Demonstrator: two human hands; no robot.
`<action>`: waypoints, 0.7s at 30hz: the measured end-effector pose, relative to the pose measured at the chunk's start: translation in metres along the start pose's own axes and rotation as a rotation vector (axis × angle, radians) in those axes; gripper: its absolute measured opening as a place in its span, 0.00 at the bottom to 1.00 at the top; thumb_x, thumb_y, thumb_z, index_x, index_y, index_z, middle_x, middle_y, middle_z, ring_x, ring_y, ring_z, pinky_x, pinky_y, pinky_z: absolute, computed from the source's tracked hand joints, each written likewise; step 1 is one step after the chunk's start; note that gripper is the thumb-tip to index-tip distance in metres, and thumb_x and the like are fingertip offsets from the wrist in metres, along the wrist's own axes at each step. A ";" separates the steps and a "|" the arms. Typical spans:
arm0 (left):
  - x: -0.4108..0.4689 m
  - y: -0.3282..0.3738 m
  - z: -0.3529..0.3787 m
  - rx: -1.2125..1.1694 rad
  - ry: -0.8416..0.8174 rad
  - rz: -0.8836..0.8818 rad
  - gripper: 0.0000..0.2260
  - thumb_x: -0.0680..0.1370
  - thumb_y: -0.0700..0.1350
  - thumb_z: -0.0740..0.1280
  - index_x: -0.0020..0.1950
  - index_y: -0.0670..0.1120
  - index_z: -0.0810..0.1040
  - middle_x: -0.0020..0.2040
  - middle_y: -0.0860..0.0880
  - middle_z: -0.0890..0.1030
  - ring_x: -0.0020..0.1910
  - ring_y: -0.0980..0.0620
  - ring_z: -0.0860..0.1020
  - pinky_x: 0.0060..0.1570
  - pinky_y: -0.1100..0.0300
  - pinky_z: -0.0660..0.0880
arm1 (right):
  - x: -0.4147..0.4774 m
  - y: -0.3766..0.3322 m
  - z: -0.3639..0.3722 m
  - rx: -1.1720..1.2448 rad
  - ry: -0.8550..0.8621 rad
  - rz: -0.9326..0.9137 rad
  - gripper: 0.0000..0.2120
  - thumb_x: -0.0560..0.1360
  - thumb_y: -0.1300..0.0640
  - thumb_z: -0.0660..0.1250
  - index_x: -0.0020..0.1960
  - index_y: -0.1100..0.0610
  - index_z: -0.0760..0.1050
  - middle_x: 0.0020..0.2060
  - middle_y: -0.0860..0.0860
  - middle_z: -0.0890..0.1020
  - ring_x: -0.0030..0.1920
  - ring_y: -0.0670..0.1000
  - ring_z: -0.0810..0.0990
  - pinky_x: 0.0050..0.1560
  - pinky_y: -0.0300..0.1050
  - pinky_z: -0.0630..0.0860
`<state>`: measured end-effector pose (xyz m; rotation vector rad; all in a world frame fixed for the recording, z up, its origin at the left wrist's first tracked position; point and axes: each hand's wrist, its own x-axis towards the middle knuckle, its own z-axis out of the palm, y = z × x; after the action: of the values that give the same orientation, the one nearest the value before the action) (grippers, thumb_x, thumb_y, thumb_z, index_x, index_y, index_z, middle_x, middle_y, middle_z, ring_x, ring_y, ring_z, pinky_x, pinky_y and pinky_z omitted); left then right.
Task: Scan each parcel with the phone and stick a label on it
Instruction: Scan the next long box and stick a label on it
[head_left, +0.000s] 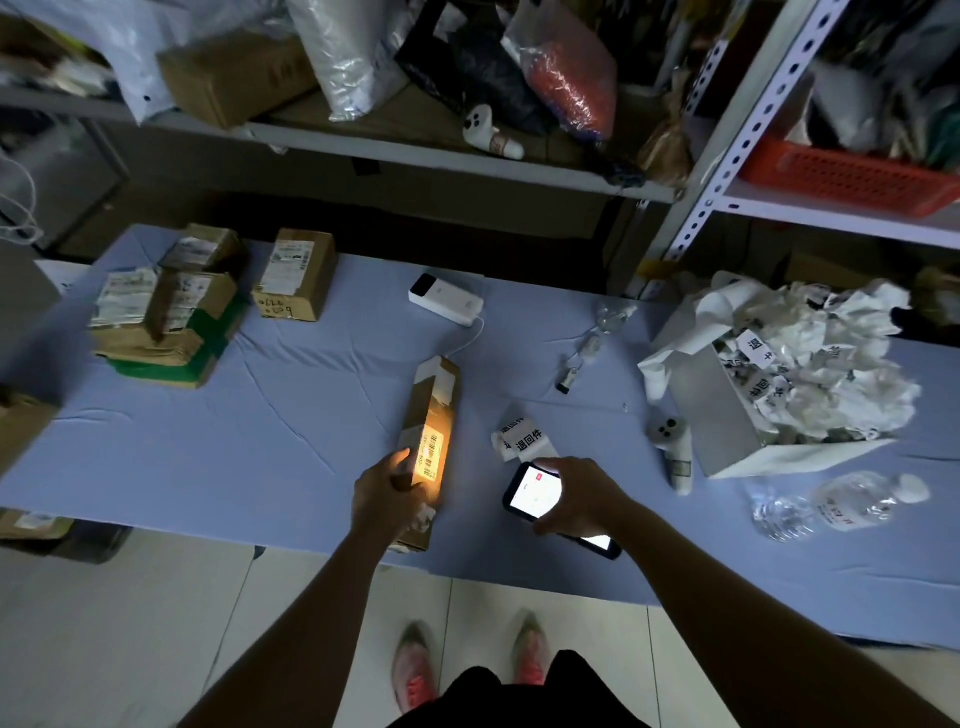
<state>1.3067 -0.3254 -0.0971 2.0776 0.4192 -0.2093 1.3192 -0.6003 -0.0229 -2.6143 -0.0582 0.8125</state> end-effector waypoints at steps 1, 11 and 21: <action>0.000 0.000 0.000 0.011 0.004 0.007 0.24 0.74 0.47 0.75 0.69 0.49 0.77 0.61 0.47 0.83 0.58 0.46 0.80 0.57 0.52 0.78 | -0.001 0.000 0.000 0.004 0.003 -0.003 0.47 0.63 0.46 0.82 0.77 0.50 0.65 0.73 0.51 0.73 0.72 0.54 0.71 0.71 0.51 0.70; 0.000 -0.004 0.000 -0.081 -0.007 -0.028 0.24 0.74 0.46 0.76 0.70 0.51 0.76 0.62 0.47 0.82 0.58 0.47 0.81 0.57 0.50 0.80 | -0.007 0.005 0.002 0.025 0.046 0.014 0.45 0.61 0.46 0.83 0.74 0.49 0.69 0.66 0.50 0.78 0.66 0.53 0.76 0.65 0.51 0.75; 0.002 -0.001 0.010 -0.017 0.024 -0.017 0.25 0.73 0.46 0.76 0.69 0.52 0.76 0.59 0.45 0.81 0.56 0.44 0.80 0.55 0.45 0.80 | -0.006 0.019 0.000 0.052 0.051 0.032 0.44 0.60 0.45 0.84 0.72 0.49 0.71 0.65 0.49 0.79 0.65 0.53 0.76 0.65 0.48 0.74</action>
<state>1.3085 -0.3331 -0.1043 2.0622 0.4518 -0.1906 1.3127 -0.6187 -0.0274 -2.5915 0.0193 0.7482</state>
